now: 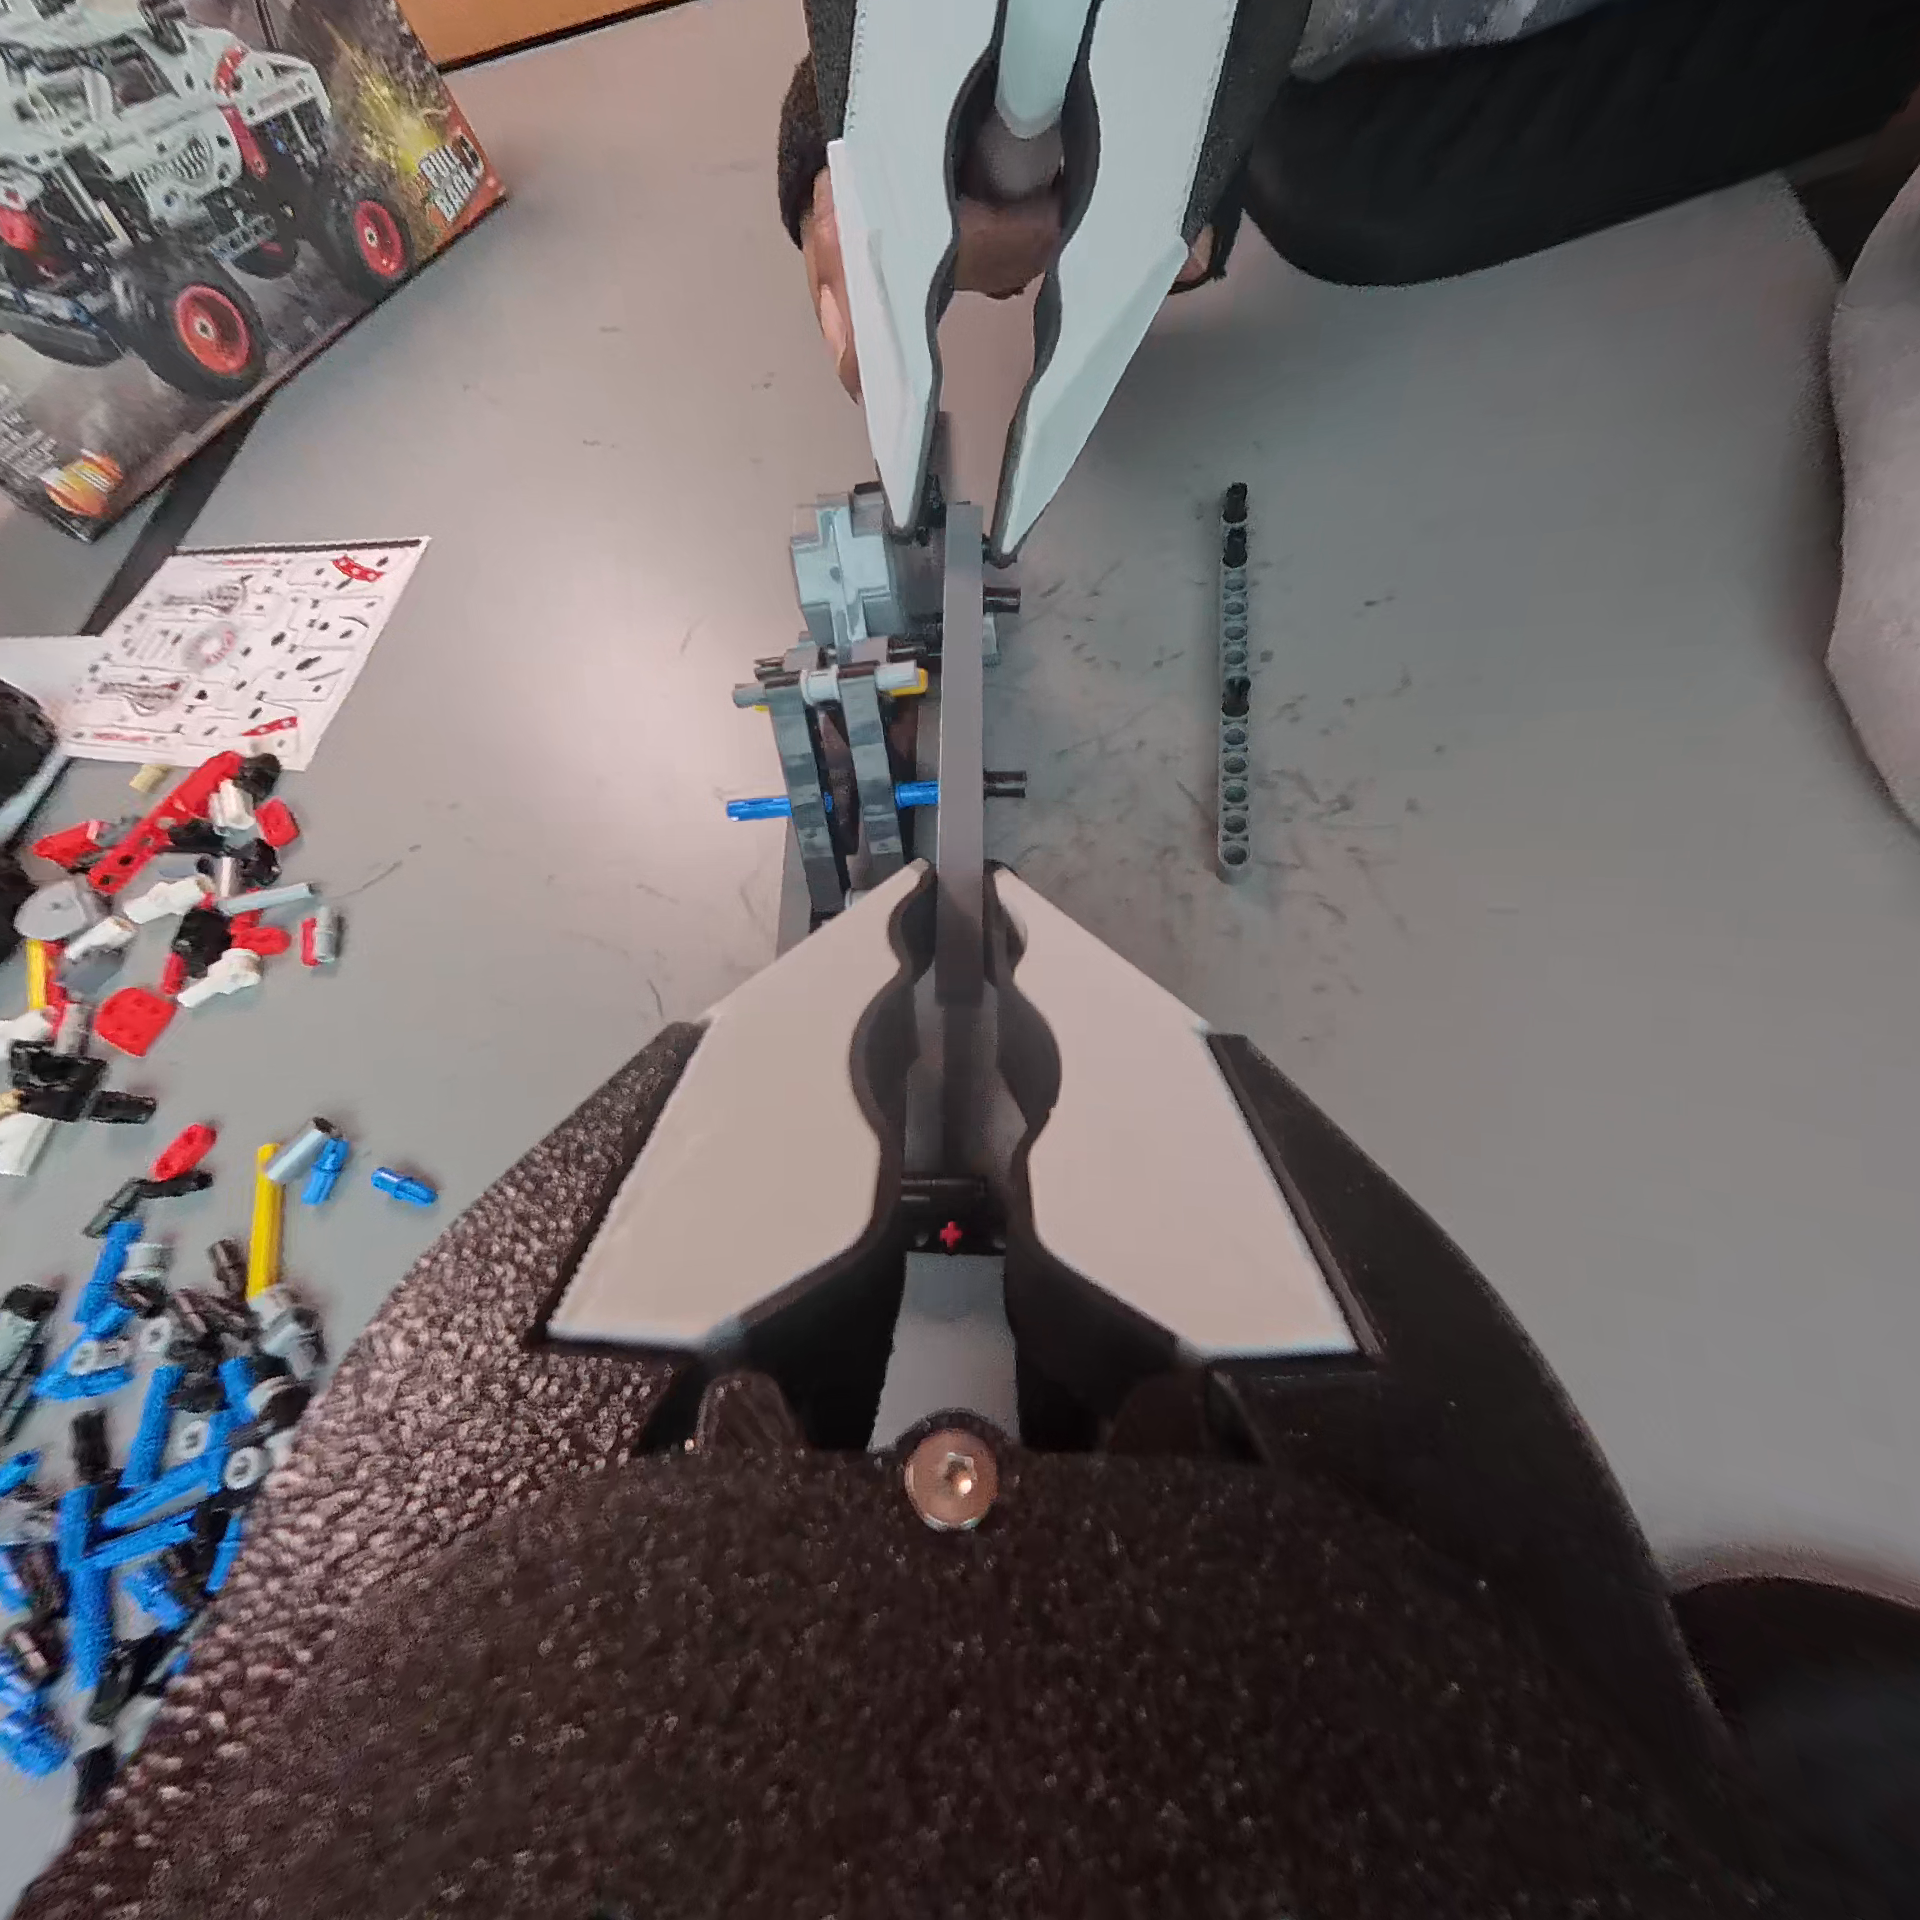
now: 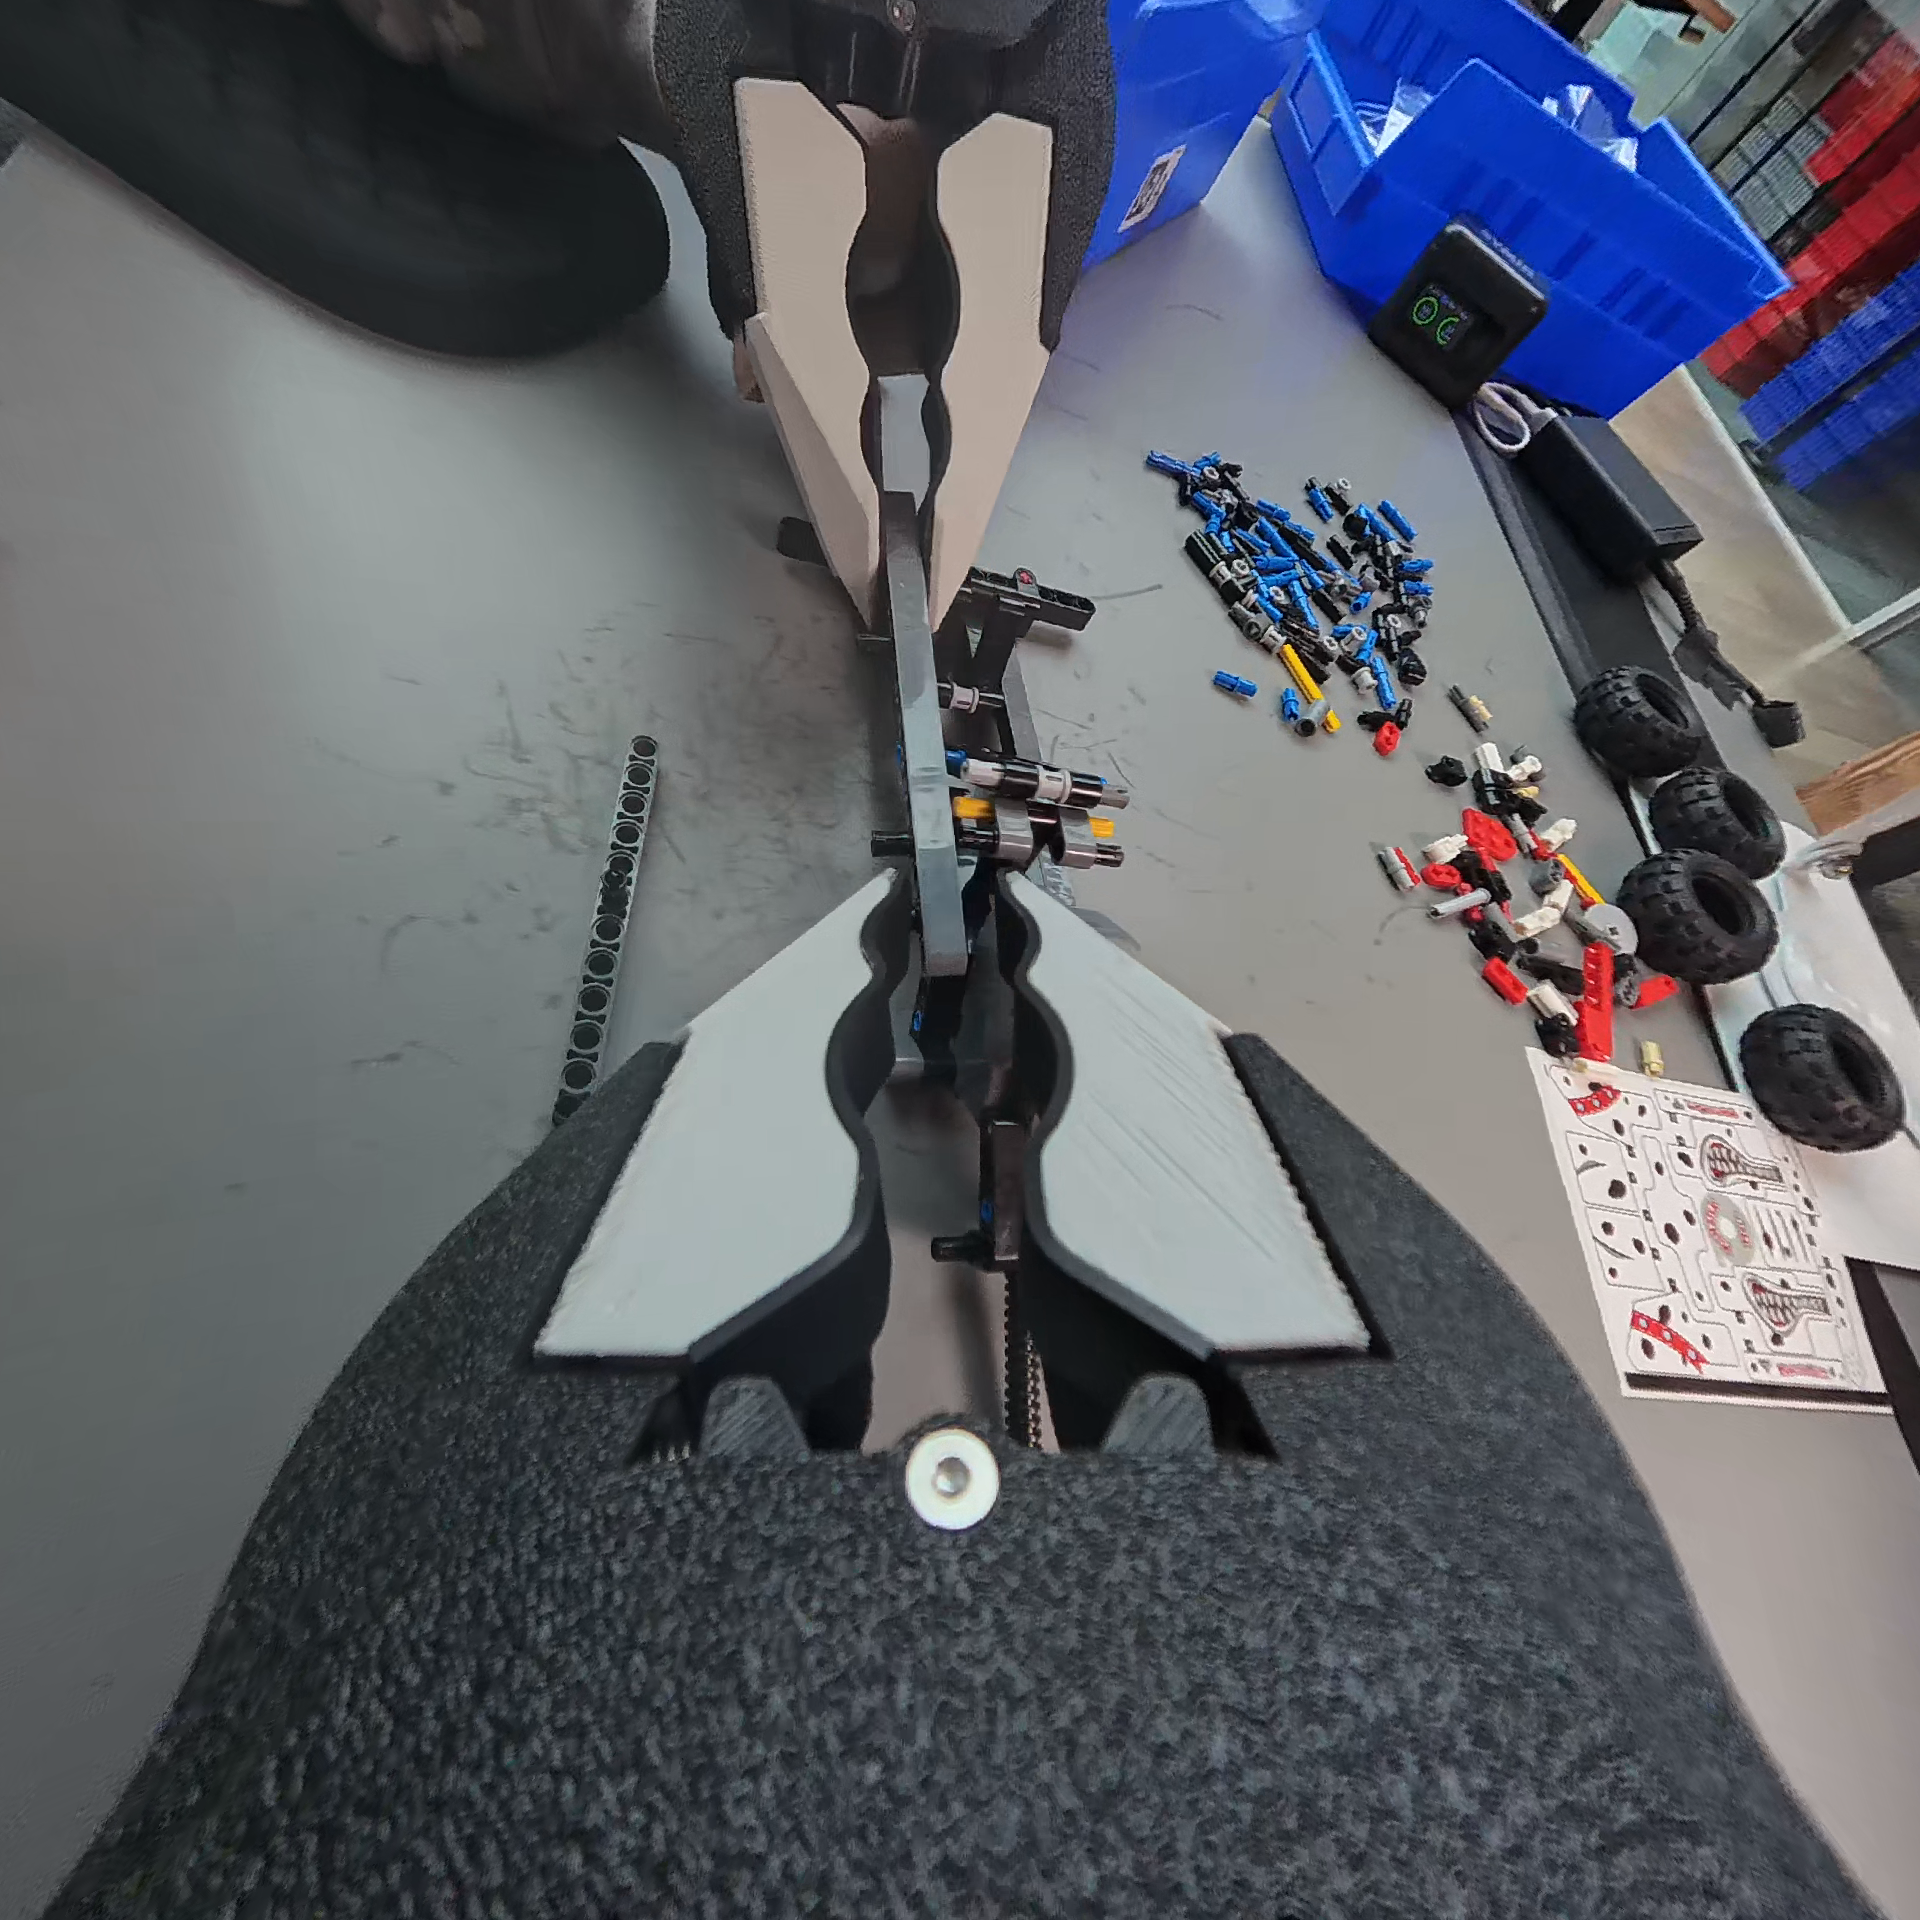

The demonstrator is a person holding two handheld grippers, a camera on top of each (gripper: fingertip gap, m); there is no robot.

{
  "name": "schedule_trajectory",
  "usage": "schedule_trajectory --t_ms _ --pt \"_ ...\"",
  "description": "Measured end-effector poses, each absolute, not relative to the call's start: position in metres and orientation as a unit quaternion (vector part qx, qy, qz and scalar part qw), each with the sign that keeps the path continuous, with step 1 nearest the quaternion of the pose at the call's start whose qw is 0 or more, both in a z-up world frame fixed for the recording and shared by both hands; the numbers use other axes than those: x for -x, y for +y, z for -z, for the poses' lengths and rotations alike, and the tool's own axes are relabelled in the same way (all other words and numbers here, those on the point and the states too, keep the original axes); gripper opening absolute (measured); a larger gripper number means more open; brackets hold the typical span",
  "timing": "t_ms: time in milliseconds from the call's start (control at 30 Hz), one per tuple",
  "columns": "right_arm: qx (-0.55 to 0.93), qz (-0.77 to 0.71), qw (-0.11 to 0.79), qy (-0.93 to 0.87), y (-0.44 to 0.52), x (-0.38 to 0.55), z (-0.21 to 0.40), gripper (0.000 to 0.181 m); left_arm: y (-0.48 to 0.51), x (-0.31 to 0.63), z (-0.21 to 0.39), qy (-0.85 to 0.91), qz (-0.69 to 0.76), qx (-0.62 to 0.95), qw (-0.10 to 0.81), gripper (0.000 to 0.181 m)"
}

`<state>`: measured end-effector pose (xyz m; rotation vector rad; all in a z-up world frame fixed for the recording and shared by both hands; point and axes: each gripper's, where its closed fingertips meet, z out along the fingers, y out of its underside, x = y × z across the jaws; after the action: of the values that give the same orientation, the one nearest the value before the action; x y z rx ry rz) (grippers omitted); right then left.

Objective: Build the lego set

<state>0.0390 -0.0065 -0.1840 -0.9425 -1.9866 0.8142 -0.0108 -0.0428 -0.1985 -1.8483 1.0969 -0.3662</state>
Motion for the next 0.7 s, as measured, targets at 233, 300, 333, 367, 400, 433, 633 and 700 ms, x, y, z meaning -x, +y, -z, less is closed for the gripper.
schedule_trajectory --t_ms 233,300,333,367,400,433,633,700 --pt "0.304 -0.281 0.416 -0.810 -0.019 -0.039 0.195 0.009 -0.051 0.012 0.200 0.548 -0.012 0.670 0.501 0.011" --pt "0.291 -0.271 0.425 -0.813 -0.018 -0.039 0.196 0.008 -0.051 0.011 0.197 0.563 -0.051 0.648 0.510 0.011" --pt "0.286 -0.268 0.431 -0.813 -0.017 -0.038 0.196 0.008 -0.051 0.011 0.196 0.568 -0.067 0.640 0.513 0.011" --pt "0.283 -0.266 0.434 -0.813 -0.017 -0.039 0.195 0.008 -0.050 0.011 0.196 0.571 -0.077 0.634 0.516 0.011" --pt "0.281 -0.266 0.439 -0.811 -0.016 -0.038 0.194 0.008 -0.050 0.010 0.195 0.571 -0.081 0.630 0.519 0.011" --pt "0.280 -0.267 0.443 -0.809 -0.016 -0.038 0.193 0.008 -0.049 0.011 0.194 0.570 -0.083 0.629 0.522 0.011" --pt "0.296 -0.285 0.430 -0.804 -0.017 -0.037 0.196 0.007 -0.047 0.015 0.205 0.547 -0.040 0.665 0.508 0.011" --pt "0.319 -0.311 0.417 -0.792 -0.017 -0.037 0.192 0.007 -0.046 0.017 0.209 0.529 -0.018 0.687 0.499 0.011"
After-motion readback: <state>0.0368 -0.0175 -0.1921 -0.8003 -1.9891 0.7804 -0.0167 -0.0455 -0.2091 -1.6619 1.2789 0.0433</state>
